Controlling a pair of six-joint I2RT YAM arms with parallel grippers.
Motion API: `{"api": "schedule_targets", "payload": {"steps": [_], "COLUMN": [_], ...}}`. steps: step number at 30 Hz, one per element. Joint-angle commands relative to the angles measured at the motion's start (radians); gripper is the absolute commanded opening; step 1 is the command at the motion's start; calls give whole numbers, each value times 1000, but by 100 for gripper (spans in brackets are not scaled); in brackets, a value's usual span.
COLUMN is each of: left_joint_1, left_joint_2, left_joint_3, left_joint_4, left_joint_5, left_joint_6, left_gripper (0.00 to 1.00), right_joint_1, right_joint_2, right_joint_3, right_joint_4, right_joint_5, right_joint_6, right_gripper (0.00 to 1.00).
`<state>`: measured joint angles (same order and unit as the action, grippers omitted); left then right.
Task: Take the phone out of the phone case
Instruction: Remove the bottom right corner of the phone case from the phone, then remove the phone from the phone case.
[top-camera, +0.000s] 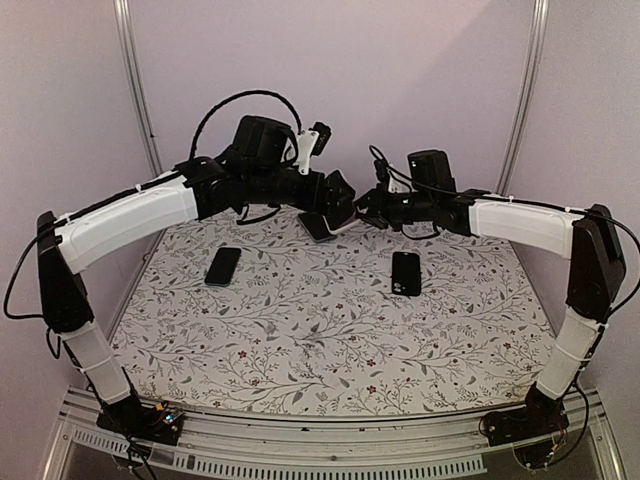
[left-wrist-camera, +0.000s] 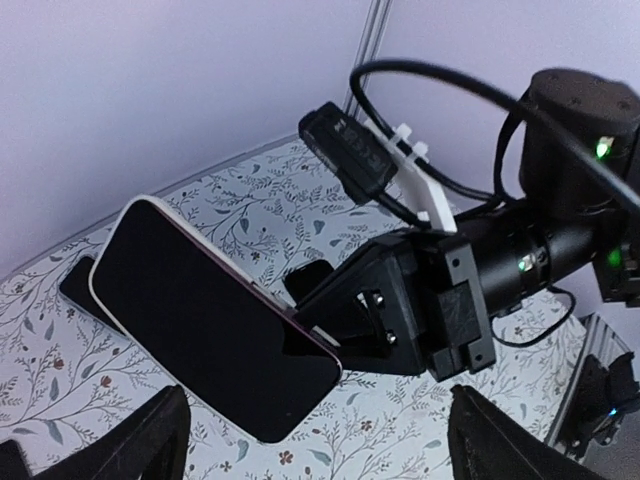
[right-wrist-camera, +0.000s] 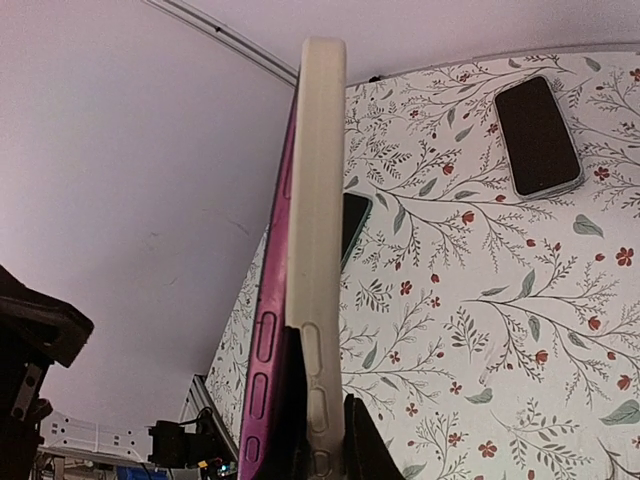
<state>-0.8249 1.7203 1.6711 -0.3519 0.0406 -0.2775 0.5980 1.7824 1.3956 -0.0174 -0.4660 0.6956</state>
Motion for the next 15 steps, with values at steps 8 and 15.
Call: {"api": "schedule_targets", "payload": {"steps": [8,15], "left_joint_1": [-96,-100], "left_joint_2": [156,173], "left_joint_3": [145,162], "left_joint_4": [-229,-236], "left_joint_5": [-392,-414], "left_joint_6": [121,116], "left_gripper": [90,89], "right_joint_1": [6,10], "right_joint_2": [23,20], "right_joint_3": [89,96], "right_joint_4": [35,41], "right_joint_5": [-47,-57], "right_joint_6": [90,117], "right_gripper": [0,0]}}
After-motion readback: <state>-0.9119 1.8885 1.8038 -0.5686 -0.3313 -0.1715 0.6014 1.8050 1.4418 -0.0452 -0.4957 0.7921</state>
